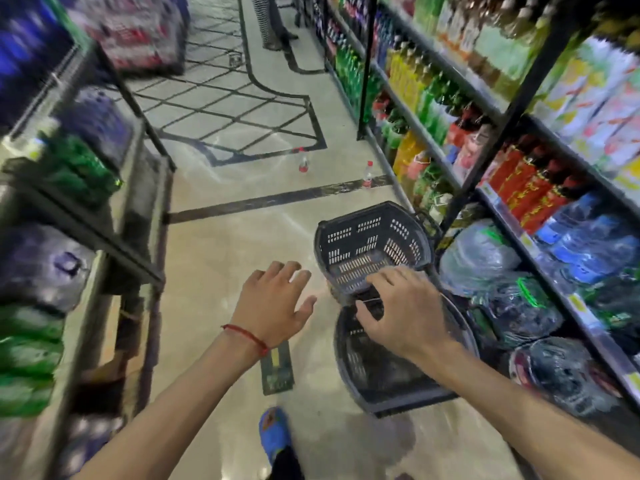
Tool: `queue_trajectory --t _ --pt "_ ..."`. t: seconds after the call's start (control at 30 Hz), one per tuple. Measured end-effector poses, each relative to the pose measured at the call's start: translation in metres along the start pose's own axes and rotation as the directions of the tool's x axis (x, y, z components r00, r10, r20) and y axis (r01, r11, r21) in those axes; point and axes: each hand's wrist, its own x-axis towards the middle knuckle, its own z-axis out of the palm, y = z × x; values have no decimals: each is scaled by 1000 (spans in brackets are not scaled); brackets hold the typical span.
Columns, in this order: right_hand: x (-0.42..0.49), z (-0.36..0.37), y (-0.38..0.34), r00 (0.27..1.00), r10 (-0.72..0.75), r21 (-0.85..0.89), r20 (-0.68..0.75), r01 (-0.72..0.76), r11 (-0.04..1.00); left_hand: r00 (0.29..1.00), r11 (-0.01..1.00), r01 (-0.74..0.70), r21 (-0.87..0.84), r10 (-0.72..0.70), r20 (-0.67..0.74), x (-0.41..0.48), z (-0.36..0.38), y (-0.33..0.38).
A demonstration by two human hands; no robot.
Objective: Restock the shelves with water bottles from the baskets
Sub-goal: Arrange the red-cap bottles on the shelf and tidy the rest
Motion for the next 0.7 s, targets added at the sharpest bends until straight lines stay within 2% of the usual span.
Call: queue_trajectory --t 0.17,0.33,0.43,0.7 --pt "61 38 -75 997 77 1 -1 -77 997 999 999 -35 -3 35 -42 8 3 -107" --pt "113 57 -126 991 113 29 -66 -112 993 995 997 -59 -48 54 -90 25 13 -190" --pt "151 66 -136 987 130 34 -95 -127 991 994 998 -38 -44 34 -100 53 18 -232" --pt "284 112 -136 981 195 -97 4 -194 976 990 996 -90 -26 86 -113 168 35 -320"
